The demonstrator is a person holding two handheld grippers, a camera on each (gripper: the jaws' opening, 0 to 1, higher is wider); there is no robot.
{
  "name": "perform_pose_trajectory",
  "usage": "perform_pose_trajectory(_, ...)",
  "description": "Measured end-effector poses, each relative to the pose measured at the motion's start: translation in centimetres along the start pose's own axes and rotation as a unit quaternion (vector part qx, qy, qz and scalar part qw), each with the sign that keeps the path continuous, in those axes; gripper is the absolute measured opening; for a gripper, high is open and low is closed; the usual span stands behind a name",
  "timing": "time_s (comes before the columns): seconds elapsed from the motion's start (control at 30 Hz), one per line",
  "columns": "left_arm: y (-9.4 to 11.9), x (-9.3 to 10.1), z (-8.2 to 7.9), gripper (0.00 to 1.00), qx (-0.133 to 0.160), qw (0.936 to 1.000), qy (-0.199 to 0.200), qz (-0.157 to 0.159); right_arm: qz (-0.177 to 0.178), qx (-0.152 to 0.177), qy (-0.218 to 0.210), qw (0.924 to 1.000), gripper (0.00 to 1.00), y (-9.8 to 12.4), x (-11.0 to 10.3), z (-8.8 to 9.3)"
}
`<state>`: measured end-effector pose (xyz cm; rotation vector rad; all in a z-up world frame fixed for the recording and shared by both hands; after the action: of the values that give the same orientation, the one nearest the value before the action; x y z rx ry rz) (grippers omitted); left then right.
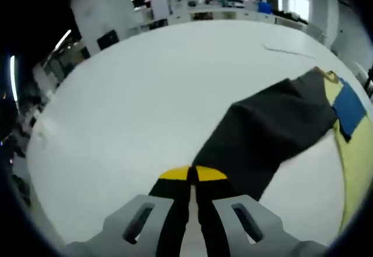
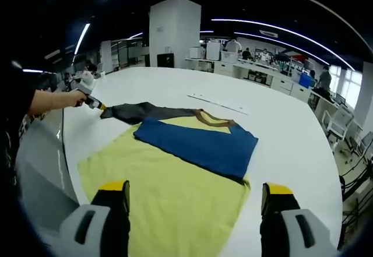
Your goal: Fold the garment on the visible template until the final outline fits inside the template.
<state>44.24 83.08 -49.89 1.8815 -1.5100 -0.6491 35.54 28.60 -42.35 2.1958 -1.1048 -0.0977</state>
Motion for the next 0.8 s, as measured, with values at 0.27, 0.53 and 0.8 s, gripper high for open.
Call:
perform_pose_trajectory(0.27, 0.0, -0.6, -1.0, 0.01, 0.029, 0.9995, 0.009, -0.004, 0.001, -0.001, 0.002, 1.0000, 0.94, 0.1, 0.1, -0.1)
perform_pose_trajectory(0.53, 1.1, -0.4, -0.7, 0.16, 0.027, 0.9995, 0.015, -0.001, 0.004, 0.000, 0.000, 1.0000, 0.95, 0.4, 0.2, -0.2)
perform_pose_trajectory(0.8, 2.5, 1.6, -0.5, 0.35, 0.047, 0.9956, 0.068, 0.044, -0.004, 0.009, 0.005, 0.9999, 0.95, 0.4, -0.3, -0.8)
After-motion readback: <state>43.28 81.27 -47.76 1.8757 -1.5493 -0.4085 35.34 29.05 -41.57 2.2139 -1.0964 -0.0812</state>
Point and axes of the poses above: the point that each gripper's makers call its tool centre point, and the gripper's own axes: y roughly backward along the fingers, x roughly to its right, z roughly out of its underside, the point moved 3 cm from there along y, roughly backward along the fingers, and after that the axes turned 14 degrees about y, right-handed, at the moved point
